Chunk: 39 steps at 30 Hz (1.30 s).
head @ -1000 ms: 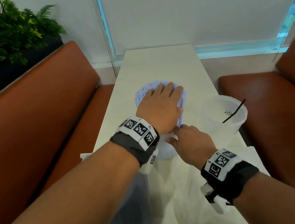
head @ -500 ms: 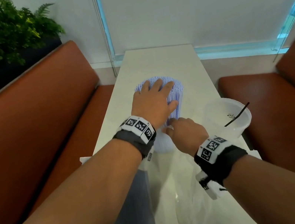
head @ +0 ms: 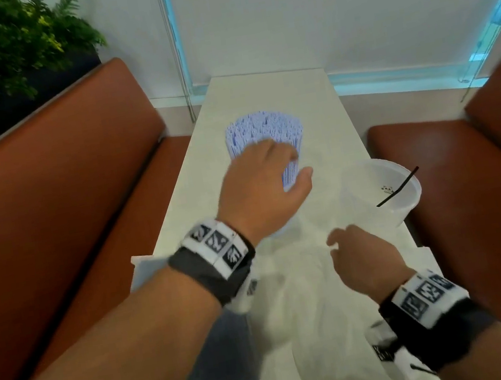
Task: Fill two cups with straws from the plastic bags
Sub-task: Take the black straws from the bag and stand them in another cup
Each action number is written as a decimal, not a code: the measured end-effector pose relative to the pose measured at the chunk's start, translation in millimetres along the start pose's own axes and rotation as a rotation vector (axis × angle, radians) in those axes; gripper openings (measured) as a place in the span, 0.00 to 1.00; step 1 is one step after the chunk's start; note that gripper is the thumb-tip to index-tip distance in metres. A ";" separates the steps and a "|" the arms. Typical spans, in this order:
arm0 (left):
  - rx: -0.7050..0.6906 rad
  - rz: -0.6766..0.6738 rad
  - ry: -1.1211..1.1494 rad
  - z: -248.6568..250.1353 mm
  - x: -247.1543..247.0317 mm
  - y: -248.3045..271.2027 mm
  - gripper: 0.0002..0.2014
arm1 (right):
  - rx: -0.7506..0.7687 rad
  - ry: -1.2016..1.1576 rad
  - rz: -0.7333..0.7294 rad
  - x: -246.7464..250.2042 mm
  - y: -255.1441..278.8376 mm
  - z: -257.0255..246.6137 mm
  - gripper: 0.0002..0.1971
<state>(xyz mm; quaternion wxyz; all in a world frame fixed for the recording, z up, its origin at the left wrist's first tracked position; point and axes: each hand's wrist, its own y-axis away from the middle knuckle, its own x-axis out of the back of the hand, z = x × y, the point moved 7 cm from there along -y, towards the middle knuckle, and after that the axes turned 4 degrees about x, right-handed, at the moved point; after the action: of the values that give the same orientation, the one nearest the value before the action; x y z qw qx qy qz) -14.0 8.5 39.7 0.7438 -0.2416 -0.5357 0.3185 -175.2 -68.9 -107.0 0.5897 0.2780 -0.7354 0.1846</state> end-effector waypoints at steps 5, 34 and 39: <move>0.527 -0.842 0.095 -16.6 -104.7 106.4 0.25 | -0.126 -0.072 -0.263 -49.8 24.7 24.9 0.18; 0.707 -0.685 0.723 -23.1 -56.7 69.0 0.23 | 0.203 -0.733 0.068 12.0 8.3 -4.8 0.05; 0.745 -0.289 0.667 -51.4 -31.7 35.6 0.12 | 0.115 -0.680 0.146 7.7 6.2 18.4 0.08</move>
<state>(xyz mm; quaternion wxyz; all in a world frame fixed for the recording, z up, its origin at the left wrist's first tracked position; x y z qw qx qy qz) 20.2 8.6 -21.5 0.9460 0.0275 -0.1477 0.2871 -194.3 -76.6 -103.5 0.2795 0.3031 -0.8961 0.1643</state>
